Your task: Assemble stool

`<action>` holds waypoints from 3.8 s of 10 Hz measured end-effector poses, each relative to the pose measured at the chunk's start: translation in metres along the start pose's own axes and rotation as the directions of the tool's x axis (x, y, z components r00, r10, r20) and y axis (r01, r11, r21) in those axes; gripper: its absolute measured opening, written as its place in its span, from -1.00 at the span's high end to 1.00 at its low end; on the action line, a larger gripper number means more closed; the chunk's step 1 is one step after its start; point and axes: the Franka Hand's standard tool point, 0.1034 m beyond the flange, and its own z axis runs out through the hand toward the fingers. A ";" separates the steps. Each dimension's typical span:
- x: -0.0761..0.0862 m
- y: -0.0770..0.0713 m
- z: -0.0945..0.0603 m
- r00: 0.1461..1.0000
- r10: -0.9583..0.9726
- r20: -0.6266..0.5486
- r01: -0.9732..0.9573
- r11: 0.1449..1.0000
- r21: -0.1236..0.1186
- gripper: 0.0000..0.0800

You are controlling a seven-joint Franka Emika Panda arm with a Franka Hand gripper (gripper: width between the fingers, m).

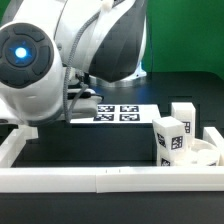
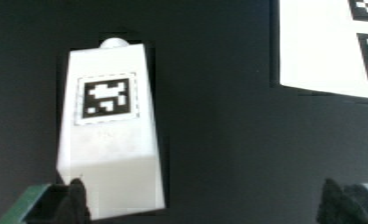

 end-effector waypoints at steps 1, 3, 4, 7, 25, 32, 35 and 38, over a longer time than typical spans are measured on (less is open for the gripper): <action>-0.004 0.008 0.005 1.000 0.001 0.004 -0.001 1.000 0.005 -0.62; -0.009 0.020 0.014 1.000 0.020 0.006 -0.020 1.000 0.022 -0.62; -0.007 0.023 0.020 1.000 0.025 -0.001 -0.025 0.999 0.024 -0.62; -0.001 0.023 0.039 0.998 0.050 0.030 -0.051 0.998 0.027 -0.62; -0.037 -0.023 -0.055 0.908 0.045 -0.417 -0.044 0.999 0.011 0.16; -0.059 -0.082 -0.161 0.643 0.039 -0.765 -0.076 0.997 -0.013 0.16; -0.052 -0.121 -0.169 0.507 0.126 -0.853 -0.115 0.990 0.077 0.16; -0.042 -0.186 -0.214 0.393 0.215 -0.894 -0.123 0.976 0.181 0.16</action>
Offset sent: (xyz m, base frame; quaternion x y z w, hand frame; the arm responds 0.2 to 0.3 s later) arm -0.0178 -0.0230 -0.0093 -0.0147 0.0098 -0.0114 0.9998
